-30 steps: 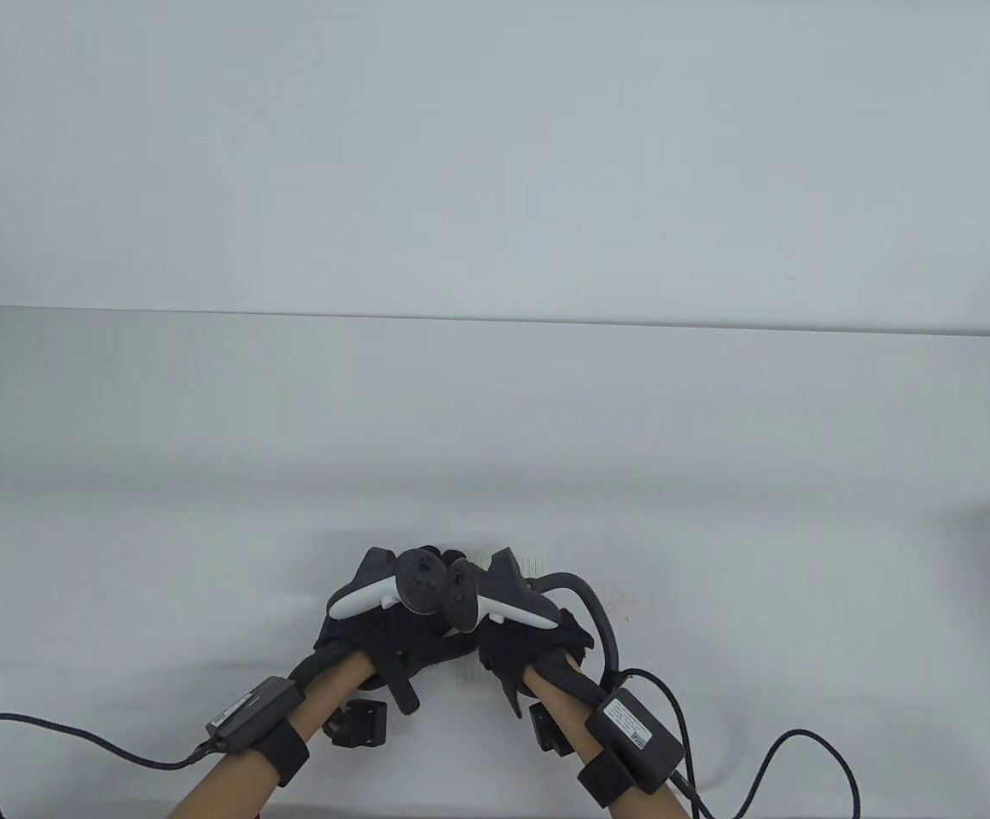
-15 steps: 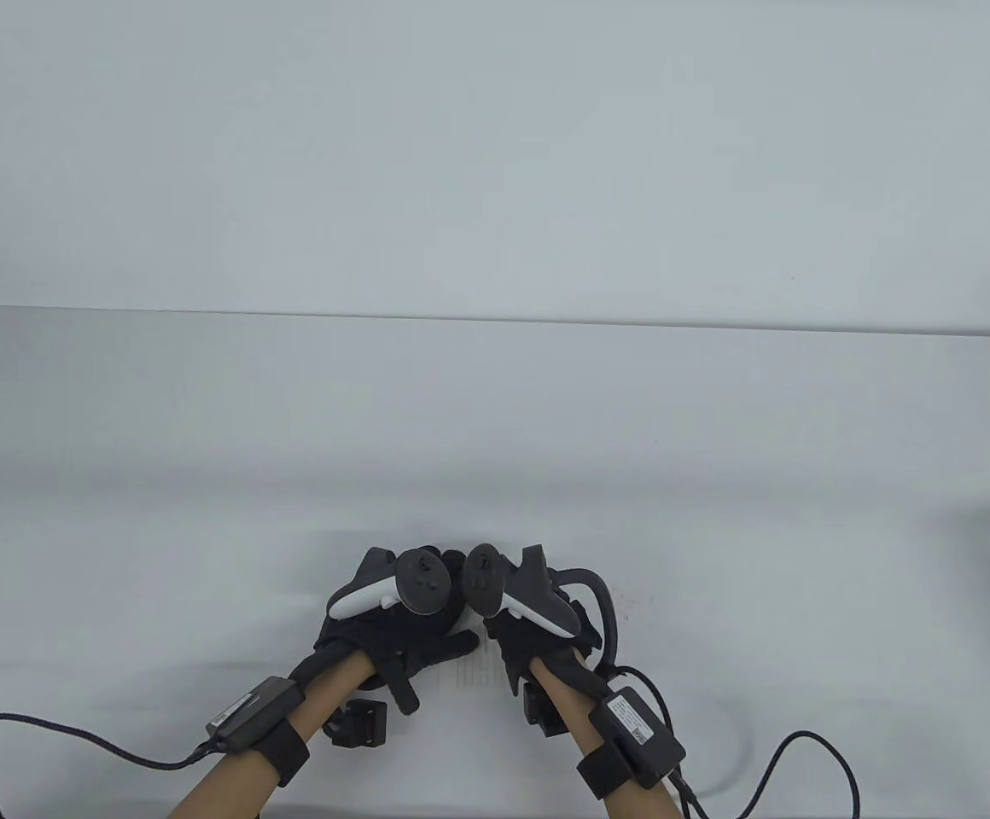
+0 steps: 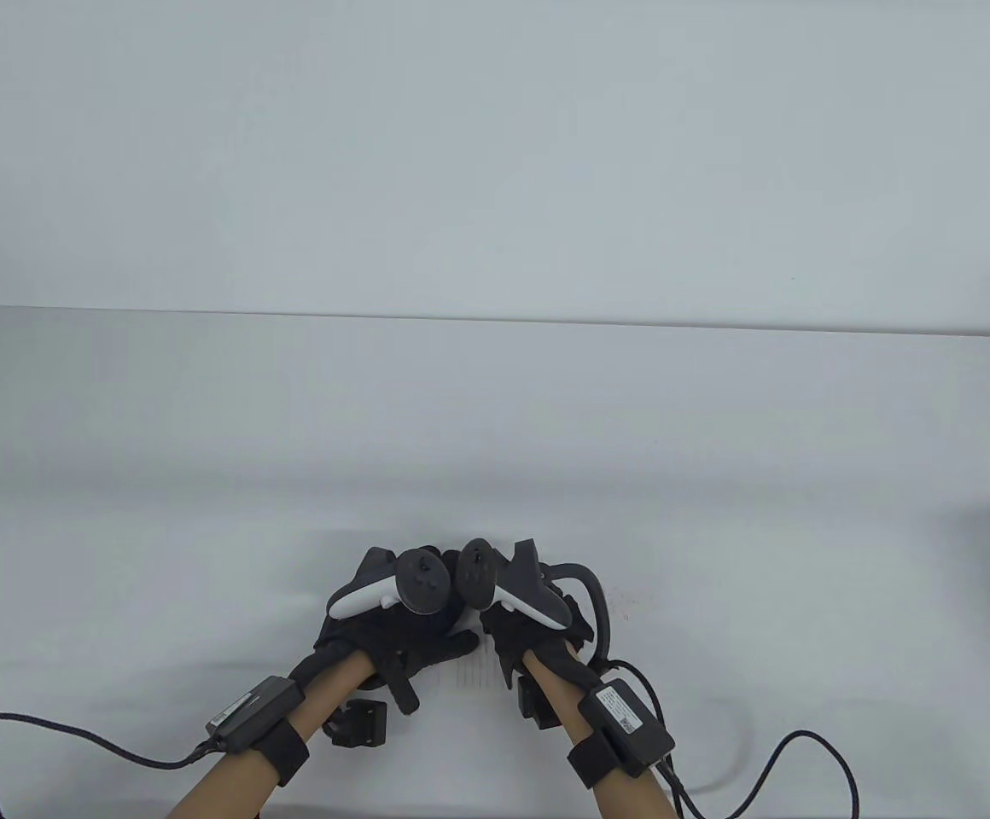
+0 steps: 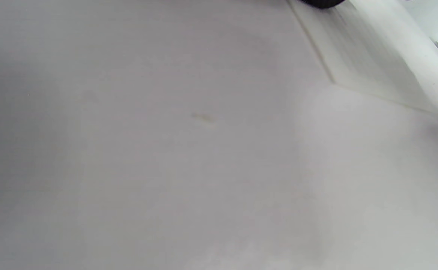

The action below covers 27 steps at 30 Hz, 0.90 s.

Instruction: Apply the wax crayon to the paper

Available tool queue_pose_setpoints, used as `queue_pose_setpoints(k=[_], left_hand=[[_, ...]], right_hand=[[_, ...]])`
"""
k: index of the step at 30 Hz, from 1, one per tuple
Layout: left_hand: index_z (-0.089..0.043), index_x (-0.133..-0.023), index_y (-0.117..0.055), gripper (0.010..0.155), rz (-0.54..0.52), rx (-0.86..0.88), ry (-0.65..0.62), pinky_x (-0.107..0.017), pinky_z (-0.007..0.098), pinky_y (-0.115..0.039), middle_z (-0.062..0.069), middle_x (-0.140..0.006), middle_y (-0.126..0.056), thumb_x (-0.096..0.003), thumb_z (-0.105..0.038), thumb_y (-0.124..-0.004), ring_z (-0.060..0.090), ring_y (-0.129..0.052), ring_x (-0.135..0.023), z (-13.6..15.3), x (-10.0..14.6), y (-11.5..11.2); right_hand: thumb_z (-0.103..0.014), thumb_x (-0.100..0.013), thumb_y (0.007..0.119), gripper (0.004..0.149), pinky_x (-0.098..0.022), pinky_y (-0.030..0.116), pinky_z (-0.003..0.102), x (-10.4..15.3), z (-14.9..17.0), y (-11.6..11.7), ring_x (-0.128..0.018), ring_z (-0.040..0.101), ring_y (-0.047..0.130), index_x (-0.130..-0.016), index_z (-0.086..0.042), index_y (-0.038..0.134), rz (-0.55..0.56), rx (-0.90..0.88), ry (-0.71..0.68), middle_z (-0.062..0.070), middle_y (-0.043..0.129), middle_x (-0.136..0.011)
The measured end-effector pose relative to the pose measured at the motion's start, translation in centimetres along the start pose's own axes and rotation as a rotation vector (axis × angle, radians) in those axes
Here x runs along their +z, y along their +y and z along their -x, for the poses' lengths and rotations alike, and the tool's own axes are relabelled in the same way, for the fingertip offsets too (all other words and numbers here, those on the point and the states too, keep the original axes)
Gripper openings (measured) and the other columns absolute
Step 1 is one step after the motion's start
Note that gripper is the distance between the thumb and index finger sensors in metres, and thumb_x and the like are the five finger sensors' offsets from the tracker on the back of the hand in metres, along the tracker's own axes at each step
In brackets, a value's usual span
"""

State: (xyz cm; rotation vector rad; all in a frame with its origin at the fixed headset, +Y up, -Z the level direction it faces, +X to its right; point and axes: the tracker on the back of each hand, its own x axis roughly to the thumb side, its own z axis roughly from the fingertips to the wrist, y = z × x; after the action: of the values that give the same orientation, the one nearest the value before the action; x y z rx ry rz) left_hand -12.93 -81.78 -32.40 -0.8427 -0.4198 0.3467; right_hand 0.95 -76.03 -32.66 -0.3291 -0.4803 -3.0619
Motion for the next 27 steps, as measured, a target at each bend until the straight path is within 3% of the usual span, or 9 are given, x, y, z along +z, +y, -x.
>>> queue_pose_setpoints(k=[12,27], left_hand=[[-0.045,-0.102,0.019,0.076,0.0,0.0,0.0,-0.059,0.048,0.032,-0.022,-0.104,0.034,-0.0596,-0.06,-0.043,0.011,0.042,-0.094,0.0,0.0,0.0],[-0.046,-0.101,0.019,0.076,0.0,0.0,0.0,-0.059,0.048,0.031,-0.022,-0.105,0.034,-0.0595,-0.06,-0.043,0.011,0.042,-0.094,0.0,0.0,0.0]], right_hand=[[-0.028,-0.055,0.072,0.04,-0.025,0.08,0.027,0.1,-0.8,-0.4,-0.038,0.012,0.091,-0.094,-0.019,0.075,0.023,0.145,0.012,0.009,0.089,-0.078],[-0.028,-0.055,0.072,0.039,-0.024,0.081,0.027,1.2,3.9,-0.5,-0.037,0.012,0.092,-0.093,-0.02,0.077,0.013,0.142,0.139,0.008,0.09,-0.076]])
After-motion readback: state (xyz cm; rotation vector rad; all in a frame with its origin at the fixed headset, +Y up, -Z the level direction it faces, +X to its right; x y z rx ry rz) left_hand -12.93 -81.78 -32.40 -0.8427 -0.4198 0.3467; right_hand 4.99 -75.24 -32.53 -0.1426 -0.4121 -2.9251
